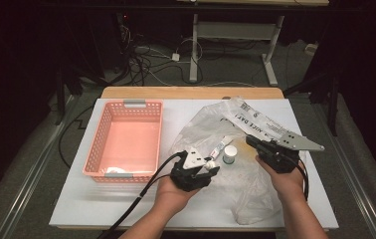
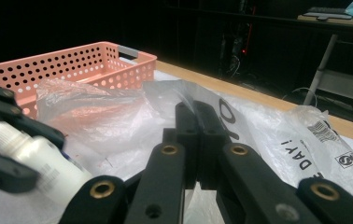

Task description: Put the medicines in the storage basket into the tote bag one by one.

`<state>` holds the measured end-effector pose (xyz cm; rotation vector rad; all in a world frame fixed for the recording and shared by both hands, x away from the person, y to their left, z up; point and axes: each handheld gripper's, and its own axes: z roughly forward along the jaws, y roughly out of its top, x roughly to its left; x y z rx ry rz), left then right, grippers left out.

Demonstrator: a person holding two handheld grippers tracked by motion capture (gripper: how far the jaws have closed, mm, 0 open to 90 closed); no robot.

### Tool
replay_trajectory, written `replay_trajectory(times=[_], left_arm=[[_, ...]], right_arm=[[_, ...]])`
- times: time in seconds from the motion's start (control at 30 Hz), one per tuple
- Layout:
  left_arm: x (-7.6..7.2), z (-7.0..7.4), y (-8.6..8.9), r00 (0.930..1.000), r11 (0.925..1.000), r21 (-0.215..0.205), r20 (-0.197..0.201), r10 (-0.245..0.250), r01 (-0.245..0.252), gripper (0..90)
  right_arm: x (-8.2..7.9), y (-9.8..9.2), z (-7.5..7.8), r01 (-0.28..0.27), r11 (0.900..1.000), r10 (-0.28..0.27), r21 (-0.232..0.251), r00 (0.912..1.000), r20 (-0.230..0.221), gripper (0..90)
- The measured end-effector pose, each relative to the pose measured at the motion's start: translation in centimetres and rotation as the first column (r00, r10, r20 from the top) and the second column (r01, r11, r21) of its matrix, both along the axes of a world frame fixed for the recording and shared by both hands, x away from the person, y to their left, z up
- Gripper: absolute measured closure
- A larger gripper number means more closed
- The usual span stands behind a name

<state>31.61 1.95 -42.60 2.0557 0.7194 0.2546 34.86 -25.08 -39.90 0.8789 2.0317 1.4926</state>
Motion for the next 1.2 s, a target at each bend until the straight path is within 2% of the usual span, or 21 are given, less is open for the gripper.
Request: replay_trajectory(times=[0.23,0.5,0.63,0.8,0.87,0.93,1.03,1.2], left_arm=[[1.6,-1.5,-3.7,0.9998,0.9992,0.036,-0.01,-0.016,0.017,57.8],[3.2,-2.4,-7.7,0.9993,0.9968,0.071,-0.01,-0.036,0.036,57.7],[4.0,-2.8,-9.4,0.9998,0.9963,0.083,-0.003,-0.019,0.019,57.7],[4.5,-3.6,-10.5,0.9992,0.9936,0.108,-0.026,-0.029,0.032,57.6],[4.7,-4.0,-10.8,0.9992,0.9934,0.112,-0.036,-0.019,0.023,57.6],[4.8,-4.1,-10.9,0.9992,0.9944,0.104,-0.034,-0.018,0.022,57.5],[5.0,-4.1,-10.9,0.9983,0.9961,0.083,-0.052,-0.026,0.03,57.2],[4.9,-3.7,-10.6,0.9975,0.9978,0.057,-0.065,-0.029,0.033,48.2]], right_arm=[[0.0,-0.1,0.1,0.0,1.0,0.0,0.006,1.0,0.004,90.0],[0.0,-0.5,0.3,0.004,1.0,-0.004,0.021,0.9999,0.01,90.0],[-0.1,-0.6,0.4,0.006,1.0,-0.006,0.025,0.9999,0.011,90.0],[-0.1,-0.8,0.5,0.004,0.999,-0.004,0.035,0.9999,0.011,90.0],[0.0,-0.8,0.5,0.004,0.999,-0.004,0.034,0.9999,0.012,90.0],[0.0,-0.8,0.5,0.004,0.999,-0.004,0.033,0.9999,0.012,90.0],[0.0,-0.8,0.5,0.003,0.999,-0.003,0.034,0.9999,0.012,90.0],[-0.1,-0.7,0.4,0.004,1.0,-0.004,0.031,1.0,0.009,90.0]])
